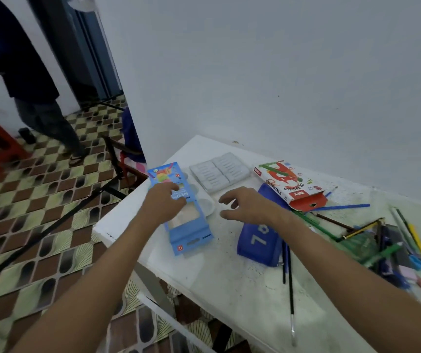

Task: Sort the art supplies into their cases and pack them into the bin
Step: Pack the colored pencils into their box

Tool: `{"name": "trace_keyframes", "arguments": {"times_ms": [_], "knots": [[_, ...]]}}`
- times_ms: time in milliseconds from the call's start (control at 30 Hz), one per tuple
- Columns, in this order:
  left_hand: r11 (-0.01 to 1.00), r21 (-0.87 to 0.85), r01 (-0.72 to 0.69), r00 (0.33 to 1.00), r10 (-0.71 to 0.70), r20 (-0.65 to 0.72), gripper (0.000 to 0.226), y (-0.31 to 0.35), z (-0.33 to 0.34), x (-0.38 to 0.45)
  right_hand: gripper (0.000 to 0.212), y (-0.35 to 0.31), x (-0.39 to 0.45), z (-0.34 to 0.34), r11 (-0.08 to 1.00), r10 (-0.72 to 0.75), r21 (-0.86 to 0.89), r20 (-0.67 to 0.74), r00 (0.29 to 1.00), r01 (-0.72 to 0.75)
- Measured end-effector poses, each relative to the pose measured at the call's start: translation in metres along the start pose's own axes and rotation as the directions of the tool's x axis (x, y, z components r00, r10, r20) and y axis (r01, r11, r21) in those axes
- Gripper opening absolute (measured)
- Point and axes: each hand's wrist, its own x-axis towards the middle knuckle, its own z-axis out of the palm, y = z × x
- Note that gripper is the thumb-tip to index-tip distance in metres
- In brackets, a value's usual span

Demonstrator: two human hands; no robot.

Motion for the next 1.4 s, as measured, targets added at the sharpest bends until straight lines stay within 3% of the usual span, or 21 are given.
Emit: {"name": "trace_keyframes", "arguments": {"times_ms": [100,200,300,500,600,767,867,967,1000,1067,1133,1167,1233,1300,1400], "knots": [[0.991,0.001,0.134,0.991,-0.134,-0.020,0.056,-0.029,-0.001,0.006,0.050,-0.013,0.012,0.019,0.991,0.069,0.112,-0.011,0.998,-0.067],[0.956,-0.154,0.250,0.968,-0.248,0.031,0.060,-0.037,0.006,0.003,0.059,-0.017,0.023,0.042,0.975,0.158,0.158,-0.010,0.987,-0.155],[0.910,-0.273,0.313,0.950,-0.305,0.073,0.068,-0.038,0.010,0.000,0.060,-0.020,0.029,0.055,0.959,0.199,0.204,0.001,0.980,-0.195],[0.864,-0.354,0.358,0.934,-0.328,0.142,0.069,-0.037,0.011,-0.001,0.045,-0.015,0.027,0.051,0.922,0.190,0.332,0.055,0.980,-0.197],[0.861,-0.391,0.326,0.945,-0.284,0.163,0.073,-0.033,0.011,-0.005,0.041,-0.010,0.020,0.044,0.911,0.167,0.380,0.019,0.986,-0.162],[0.874,-0.459,0.160,0.985,-0.172,0.015,0.054,0.003,0.012,-0.011,0.032,0.001,-0.007,0.015,0.828,0.181,0.545,-0.046,0.982,-0.127],[0.906,-0.412,0.098,0.993,-0.119,-0.027,0.056,0.031,0.020,-0.016,0.030,0.019,-0.031,-0.003,0.717,0.285,0.671,-0.036,0.958,-0.188],[0.925,-0.379,0.000,0.995,-0.037,-0.093,0.059,0.061,0.040,-0.023,0.027,0.040,-0.058,-0.018,0.549,0.399,0.823,-0.105,0.911,-0.145],[0.918,-0.397,-0.004,0.996,-0.030,-0.079,0.060,0.075,0.047,-0.027,0.027,0.047,-0.069,-0.021,0.505,0.438,0.856,-0.143,0.888,-0.111],[0.843,-0.533,0.068,0.995,-0.021,0.094,0.058,0.106,0.060,-0.032,0.026,0.061,-0.092,-0.027,0.448,0.507,0.892,-0.206,0.837,-0.052],[0.721,-0.673,0.165,0.949,0.070,0.307,0.045,0.139,0.075,-0.042,0.026,0.077,-0.116,-0.031,0.400,0.546,0.917,-0.242,0.802,0.004],[0.716,-0.684,0.144,0.930,0.137,0.340,0.038,0.154,0.084,-0.047,0.027,0.086,-0.130,-0.032,0.393,0.558,0.919,-0.257,0.789,0.021],[0.740,-0.671,0.048,0.905,0.253,0.343,0.036,0.179,0.101,-0.058,0.029,0.101,-0.161,-0.037,0.442,0.571,0.897,-0.291,0.767,0.011],[0.719,-0.695,0.020,0.850,0.354,0.391,0.039,0.202,0.114,-0.066,0.039,0.117,-0.195,-0.045,0.585,0.577,0.809,-0.370,0.728,-0.052],[0.725,-0.688,-0.032,0.730,0.487,0.479,0.040,0.229,0.130,-0.072,0.070,0.142,-0.247,-0.065,0.870,0.452,0.454,-0.576,0.682,-0.193]]}}
